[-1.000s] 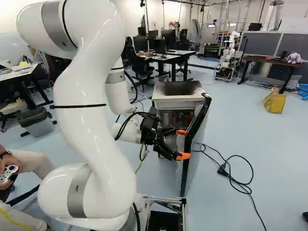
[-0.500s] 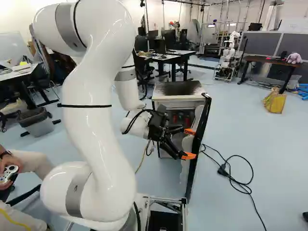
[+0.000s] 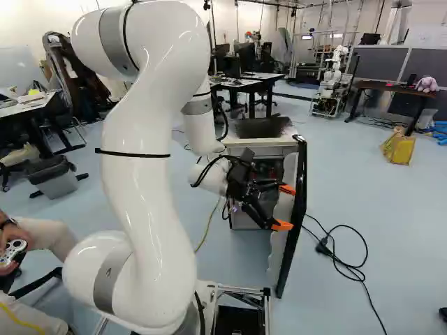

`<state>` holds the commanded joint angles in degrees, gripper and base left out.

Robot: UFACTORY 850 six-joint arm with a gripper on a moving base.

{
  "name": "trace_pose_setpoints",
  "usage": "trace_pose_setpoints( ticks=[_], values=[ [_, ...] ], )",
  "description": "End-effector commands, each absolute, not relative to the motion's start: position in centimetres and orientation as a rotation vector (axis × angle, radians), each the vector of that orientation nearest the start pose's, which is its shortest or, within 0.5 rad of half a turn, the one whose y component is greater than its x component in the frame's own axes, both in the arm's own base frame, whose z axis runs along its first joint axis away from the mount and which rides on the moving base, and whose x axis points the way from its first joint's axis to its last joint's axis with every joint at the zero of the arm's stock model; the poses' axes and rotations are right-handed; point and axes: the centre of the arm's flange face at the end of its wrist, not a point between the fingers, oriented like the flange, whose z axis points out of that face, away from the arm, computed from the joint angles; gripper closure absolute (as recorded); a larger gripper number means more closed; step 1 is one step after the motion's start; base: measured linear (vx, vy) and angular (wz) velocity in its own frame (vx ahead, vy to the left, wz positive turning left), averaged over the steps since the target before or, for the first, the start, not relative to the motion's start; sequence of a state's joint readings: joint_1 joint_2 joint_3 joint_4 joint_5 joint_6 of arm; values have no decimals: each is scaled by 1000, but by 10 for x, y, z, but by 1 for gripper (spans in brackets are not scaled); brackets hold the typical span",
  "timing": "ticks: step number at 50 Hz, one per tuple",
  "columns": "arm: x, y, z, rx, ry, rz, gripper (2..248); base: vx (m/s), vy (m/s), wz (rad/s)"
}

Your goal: Grab a drink from the fridge

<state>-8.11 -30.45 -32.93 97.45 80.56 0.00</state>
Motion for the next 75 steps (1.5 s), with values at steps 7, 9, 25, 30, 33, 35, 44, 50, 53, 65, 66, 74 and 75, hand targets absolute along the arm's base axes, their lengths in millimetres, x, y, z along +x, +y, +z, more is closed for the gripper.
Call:
trace_pose_setpoints(
  ticks=[7,9,25,30,33,35,44,50,53,65,66,74,75],
  values=[
    [345,-149,267,1058,-1514,965,3,0,0,0],
    [347,-152,267,1049,-1520,963,3,0,0,0],
    [359,-180,268,977,-1570,947,3,0,0,0],
    [363,-189,269,953,-1585,942,3,0,0,0],
    [366,-195,269,938,-1594,940,3,0,0,0],
    [367,-199,270,928,-1600,938,3,0,0,0],
    [374,-217,271,882,-1627,931,3,0,0,0],
    [378,-230,271,852,-1644,926,3,0,0,0],
    [381,-237,272,836,-1653,924,3,0,0,0],
    [388,-261,273,780,-1682,918,3,0,0,0],
    [388,-262,273,777,-1683,918,3,0,0,0],
    [389,-266,273,767,-1688,915,3,0,0,0],
    [389,-266,273,767,-1688,915,3,0,0,0]
  ],
)
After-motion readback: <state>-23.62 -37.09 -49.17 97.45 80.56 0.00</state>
